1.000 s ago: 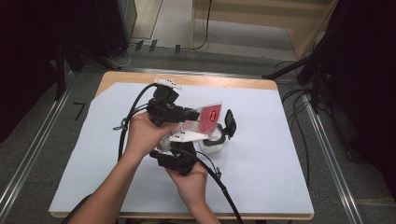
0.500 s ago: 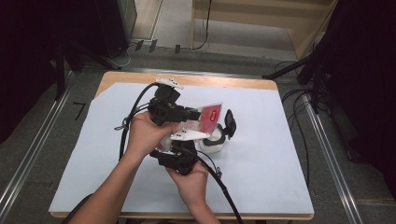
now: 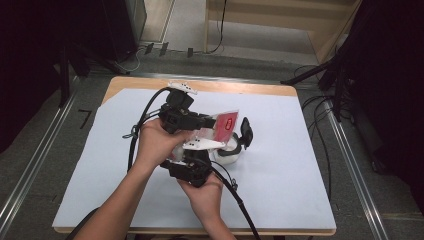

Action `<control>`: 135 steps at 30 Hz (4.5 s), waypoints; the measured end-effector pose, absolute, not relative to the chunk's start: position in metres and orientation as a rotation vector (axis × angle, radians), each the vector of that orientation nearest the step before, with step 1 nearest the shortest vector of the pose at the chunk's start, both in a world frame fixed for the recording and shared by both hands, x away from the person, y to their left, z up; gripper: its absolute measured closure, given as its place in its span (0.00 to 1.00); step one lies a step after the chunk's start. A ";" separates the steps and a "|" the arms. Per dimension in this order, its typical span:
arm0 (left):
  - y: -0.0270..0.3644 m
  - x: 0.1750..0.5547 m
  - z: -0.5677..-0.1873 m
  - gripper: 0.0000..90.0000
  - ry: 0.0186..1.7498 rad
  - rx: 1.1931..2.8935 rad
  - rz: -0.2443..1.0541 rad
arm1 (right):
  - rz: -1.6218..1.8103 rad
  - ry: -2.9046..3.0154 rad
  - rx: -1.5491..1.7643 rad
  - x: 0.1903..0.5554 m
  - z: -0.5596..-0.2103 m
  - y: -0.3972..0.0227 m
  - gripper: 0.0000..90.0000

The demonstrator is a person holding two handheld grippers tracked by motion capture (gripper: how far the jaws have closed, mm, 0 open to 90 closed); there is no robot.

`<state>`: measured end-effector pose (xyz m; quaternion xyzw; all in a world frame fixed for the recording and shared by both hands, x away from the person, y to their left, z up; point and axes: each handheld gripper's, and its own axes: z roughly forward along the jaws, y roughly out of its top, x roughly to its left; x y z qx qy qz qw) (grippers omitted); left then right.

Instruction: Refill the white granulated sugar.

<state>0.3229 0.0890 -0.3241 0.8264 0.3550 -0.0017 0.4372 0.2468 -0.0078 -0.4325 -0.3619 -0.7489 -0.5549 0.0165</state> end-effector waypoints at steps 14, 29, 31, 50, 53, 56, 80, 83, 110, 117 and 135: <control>0.088 0.325 -0.324 0.86 0.884 2.061 -0.002 | -1.735 -2.323 -1.135 0.247 -0.432 -0.007 0.69; 0.084 0.324 -0.324 0.86 0.873 2.069 -0.001 | -1.749 -2.369 -1.153 0.245 -0.434 -0.007 0.71; 0.084 0.324 -0.324 0.86 0.871 2.069 0.002 | -1.750 -2.369 -1.154 0.245 -0.434 -0.007 0.71; 0.083 0.324 -0.325 0.86 0.870 2.073 0.003 | -1.749 -2.365 -1.147 0.247 -0.435 -0.008 0.71; 0.083 0.325 -0.325 0.86 0.867 2.070 0.001 | -1.746 -2.361 -1.149 0.246 -0.435 -0.009 0.71; 0.083 0.325 -0.325 0.86 0.866 2.066 -0.003 | -1.738 -2.361 -1.151 0.246 -0.434 -0.009 0.71; 0.086 0.329 -0.324 0.85 0.887 2.060 -0.018 | -1.718 -2.373 -1.144 0.247 -0.431 -0.009 0.71; 0.086 0.330 -0.323 0.85 0.891 2.070 -0.023 | -1.723 -2.379 -1.137 0.247 -0.429 -0.010 0.71; 0.080 0.334 -0.322 0.85 0.889 2.087 -0.031 | -1.731 -2.374 -1.150 0.249 -0.429 -0.013 0.71; 0.080 0.333 -0.322 0.85 0.886 2.076 -0.029 | -1.734 -2.369 -1.150 0.248 -0.428 -0.012 0.71; 0.081 0.334 -0.322 0.86 0.886 2.071 -0.030 | -1.725 -2.374 -1.155 0.248 -0.428 -0.012 0.71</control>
